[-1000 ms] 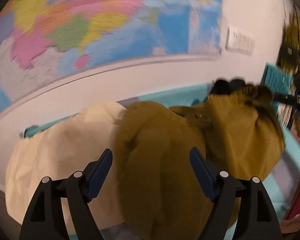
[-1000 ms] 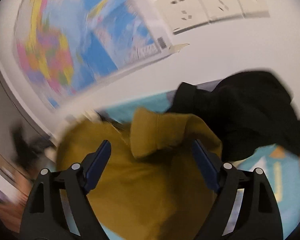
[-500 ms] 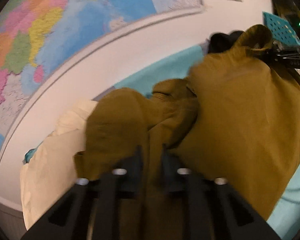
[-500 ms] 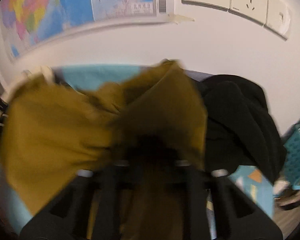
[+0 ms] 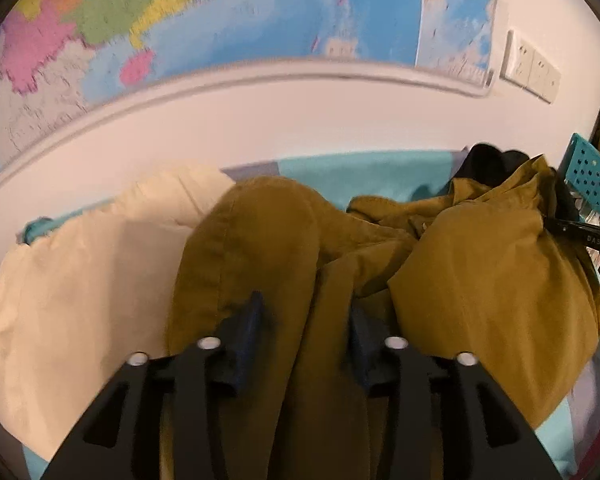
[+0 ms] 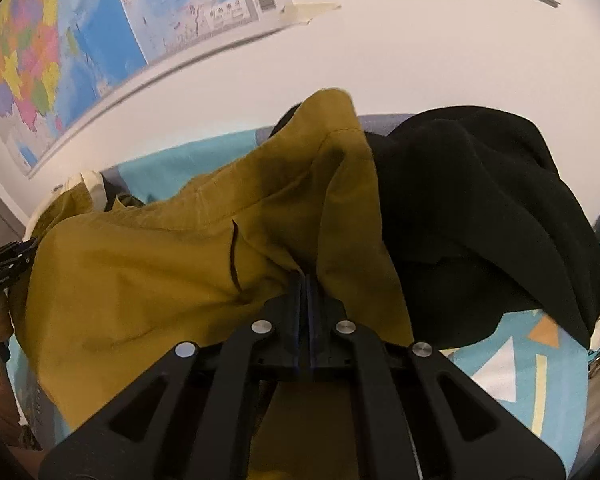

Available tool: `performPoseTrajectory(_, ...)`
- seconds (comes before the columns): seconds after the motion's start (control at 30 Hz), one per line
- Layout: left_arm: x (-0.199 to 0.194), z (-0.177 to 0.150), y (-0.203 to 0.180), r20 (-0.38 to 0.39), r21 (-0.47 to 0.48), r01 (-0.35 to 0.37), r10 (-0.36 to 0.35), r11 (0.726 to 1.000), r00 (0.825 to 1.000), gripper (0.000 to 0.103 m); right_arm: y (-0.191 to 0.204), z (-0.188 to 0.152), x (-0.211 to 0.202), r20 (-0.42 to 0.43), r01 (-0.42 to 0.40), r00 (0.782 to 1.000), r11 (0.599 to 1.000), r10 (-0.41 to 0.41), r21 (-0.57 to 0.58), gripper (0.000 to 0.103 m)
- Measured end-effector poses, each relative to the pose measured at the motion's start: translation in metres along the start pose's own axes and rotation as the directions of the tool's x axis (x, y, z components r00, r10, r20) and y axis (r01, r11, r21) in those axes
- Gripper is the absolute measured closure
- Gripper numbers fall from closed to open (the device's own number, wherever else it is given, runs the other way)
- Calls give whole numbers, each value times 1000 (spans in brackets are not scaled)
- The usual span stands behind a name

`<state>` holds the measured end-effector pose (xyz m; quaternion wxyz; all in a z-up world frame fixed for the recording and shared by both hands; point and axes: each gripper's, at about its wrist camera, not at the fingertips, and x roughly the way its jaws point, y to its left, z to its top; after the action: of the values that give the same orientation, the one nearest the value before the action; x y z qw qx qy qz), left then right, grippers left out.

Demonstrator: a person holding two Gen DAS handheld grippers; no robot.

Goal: Fold large clothes

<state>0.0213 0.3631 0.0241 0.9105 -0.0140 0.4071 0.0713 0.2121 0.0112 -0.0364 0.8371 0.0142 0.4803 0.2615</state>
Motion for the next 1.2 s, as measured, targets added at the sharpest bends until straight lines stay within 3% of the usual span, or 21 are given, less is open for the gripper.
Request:
performPoseTrajectory(0.1,-17,-2,-9,40,60,-20,18,998,999,42,12,2,-18,40,9,999,1000,-8,-25,81)
performPoseTrajectory(0.17,-16,-6,-14,42,90,-37,33,995,999,43,29,5,-38,94,-27,995,997,33,-66,78)
performPoseTrajectory(0.27,-5,-12,-24,7,122,-35,35,992,999,67,72,11,-59,136,-112,981,977,138,-184,59)
performPoseTrajectory(0.43,-6,-18,-30,31,143,-36,32,989,999,86,146,30,-27,53,-206,970,916,238,-345,48)
performPoseTrajectory(0.57,-18,-17,-24,66,88,-32,27,996,997,91,195,50,29,-55,-250,967,876,250,-413,41)
performPoseTrajectory(0.67,-29,-16,-10,115,-12,16,-15,1000,993,91,209,48,52,-127,-300,954,845,272,-442,46)
performPoseTrajectory(0.7,-29,-16,-2,118,-58,49,-42,997,992,91,210,41,54,-156,-324,946,824,284,-465,65)
performPoseTrajectory(0.73,-27,-18,2,111,-83,70,-61,994,992,89,213,32,53,-166,-315,949,799,267,-513,95)
performPoseTrajectory(0.77,-25,-21,3,104,-88,76,-67,993,992,86,213,23,50,-175,-304,953,786,248,-539,100)
performPoseTrajectory(0.83,-21,-27,3,106,-75,76,-68,994,992,82,209,17,49,-198,-321,947,785,253,-530,100)
performPoseTrajectory(0.93,-21,-30,-4,125,-32,20,-16,999,992,65,198,18,38,-181,-298,954,790,237,-535,100)
performPoseTrajectory(0.97,-23,-30,-6,137,-25,12,-8,1000,991,65,194,22,33,-170,-296,955,800,243,-522,99)
performPoseTrajectory(1.0,-25,-31,-9,153,-3,8,-8,1000,988,65,195,27,32,-157,-295,955,811,250,-505,84)
performPoseTrajectory(1.03,-26,-31,-11,165,11,-6,4,1000,986,65,192,36,29,-135,-295,955,826,263,-480,58)
performPoseTrajectory(1.07,-26,-31,-10,170,18,-12,9,1000,985,66,189,44,27,-123,-329,944,833,308,-444,50)
performPoseTrajectory(1.2,-26,-34,-9,173,19,1,-4,1000,985,67,200,70,49,-185,-465,885,821,427,-332,52)
